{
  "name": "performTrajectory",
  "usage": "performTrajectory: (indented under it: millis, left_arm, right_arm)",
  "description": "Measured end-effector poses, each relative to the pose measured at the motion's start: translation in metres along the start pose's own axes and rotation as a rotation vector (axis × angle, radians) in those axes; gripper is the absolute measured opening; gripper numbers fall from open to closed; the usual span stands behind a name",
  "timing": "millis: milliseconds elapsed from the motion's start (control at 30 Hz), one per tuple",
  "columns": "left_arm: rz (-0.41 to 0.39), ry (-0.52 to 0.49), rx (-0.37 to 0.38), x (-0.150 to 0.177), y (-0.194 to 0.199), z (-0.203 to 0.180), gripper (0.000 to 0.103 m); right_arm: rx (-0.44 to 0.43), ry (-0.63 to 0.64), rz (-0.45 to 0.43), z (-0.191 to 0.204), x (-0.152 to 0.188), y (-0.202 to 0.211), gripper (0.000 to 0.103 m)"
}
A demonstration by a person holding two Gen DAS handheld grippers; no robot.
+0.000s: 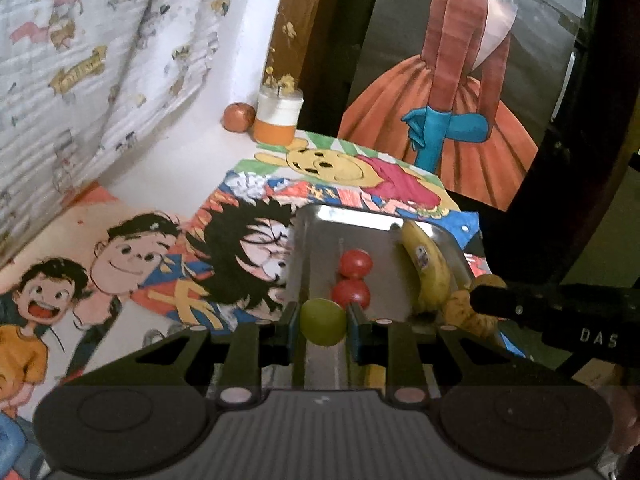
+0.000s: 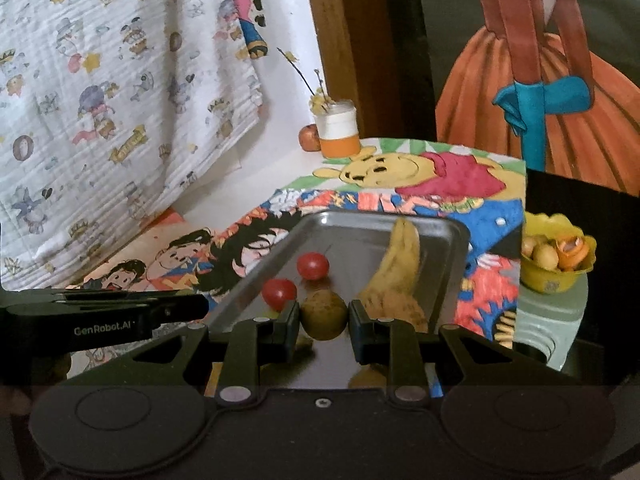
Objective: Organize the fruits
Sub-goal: 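Carry the nut over the tray with the right gripper while the left carries the grape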
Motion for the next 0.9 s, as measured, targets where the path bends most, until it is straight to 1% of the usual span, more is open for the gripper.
performTrajectory:
  millis: [233,367,600,900]
  left_arm:
    - [0.025,0.014,-0.009,0.013,0.002,-0.004,0.028]
    - [0.038,0.026,-0.015,0.019,0.002,-0.004,0.028]
    - [0.068,0.038,-0.01,0.028,0.0,-0.004,0.028]
    - [0.093,0.053,-0.015,0.036,-0.006,-0.001,0.028]
  right_arm:
    - [0.0,-0.029,0.017,-0.002,0.012,0.003,0.028]
    - [-0.014,0.0,0.033,0.004,0.015,-0.001,0.028]
    - [-0.041,0.055,0.087,0.012,0.021,-0.018,0.028]
    - [-0.044,0.061,0.125,0.013,0.027,-0.03,0.028]
Point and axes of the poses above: each gripper's, at about its wrist camera, not at the fingertips, and y roughly against the way its jaws point, z to its left, x to its underside, the point moved 5 cm from there along -y, roughly the way its jaws point, and after that the axes turned 13 degrees about -z, right-handed, at the moved point
